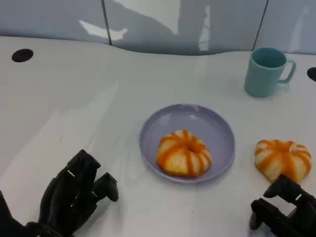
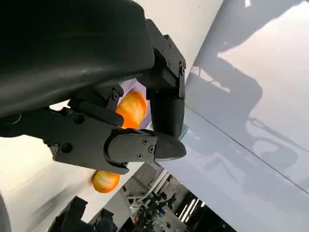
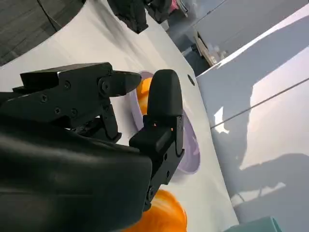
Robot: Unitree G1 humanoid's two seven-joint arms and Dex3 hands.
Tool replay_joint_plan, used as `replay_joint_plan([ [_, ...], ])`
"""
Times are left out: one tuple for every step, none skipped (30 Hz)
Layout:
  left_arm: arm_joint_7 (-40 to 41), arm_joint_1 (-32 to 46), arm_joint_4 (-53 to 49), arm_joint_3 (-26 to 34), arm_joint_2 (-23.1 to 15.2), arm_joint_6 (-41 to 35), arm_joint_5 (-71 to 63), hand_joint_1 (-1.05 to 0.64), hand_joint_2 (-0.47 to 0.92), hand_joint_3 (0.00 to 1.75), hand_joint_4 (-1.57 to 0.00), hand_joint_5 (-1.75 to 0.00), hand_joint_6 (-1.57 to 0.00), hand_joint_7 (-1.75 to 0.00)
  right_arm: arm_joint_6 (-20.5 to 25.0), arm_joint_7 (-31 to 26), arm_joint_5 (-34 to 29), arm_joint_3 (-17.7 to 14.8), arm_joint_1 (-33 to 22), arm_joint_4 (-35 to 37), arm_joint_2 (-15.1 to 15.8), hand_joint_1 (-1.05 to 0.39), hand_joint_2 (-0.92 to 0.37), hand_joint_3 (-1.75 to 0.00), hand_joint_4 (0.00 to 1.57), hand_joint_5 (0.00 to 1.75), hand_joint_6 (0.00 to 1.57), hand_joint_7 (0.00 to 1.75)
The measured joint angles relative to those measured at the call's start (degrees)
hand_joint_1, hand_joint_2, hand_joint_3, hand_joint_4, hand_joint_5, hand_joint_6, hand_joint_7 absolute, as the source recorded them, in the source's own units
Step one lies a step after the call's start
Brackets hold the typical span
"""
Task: Grasp the bread from the table and place it into the plate.
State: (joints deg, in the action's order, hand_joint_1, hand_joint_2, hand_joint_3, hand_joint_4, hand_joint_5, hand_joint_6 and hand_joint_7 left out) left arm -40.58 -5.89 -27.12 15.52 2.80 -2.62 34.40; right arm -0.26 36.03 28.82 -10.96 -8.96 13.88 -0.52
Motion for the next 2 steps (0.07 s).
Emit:
replay_joint_plan([
  [0.0, 0.0, -0.2, 0.0, 0.0, 0.0, 0.0, -0.52, 0.92, 0.25, -0.83, -1.75, -0.57, -1.75, -0.1, 0.0, 0.0, -0.1, 0.0, 0.2, 0.0, -0.65, -0.92, -0.20, 0.76, 1.60, 0.65, 1.41],
  [-0.2, -0.1, -0.4, 0.0, -0.1, 0.0, 0.0, -0.52, 0.92, 0.26, -0.83, -1.75, -0.57, -1.75, -0.1, 0.1, 0.0, -0.1, 0.0, 0.2, 0.0, -0.66, -0.92, -0.19, 0.77, 1.59, 0.66, 1.42],
])
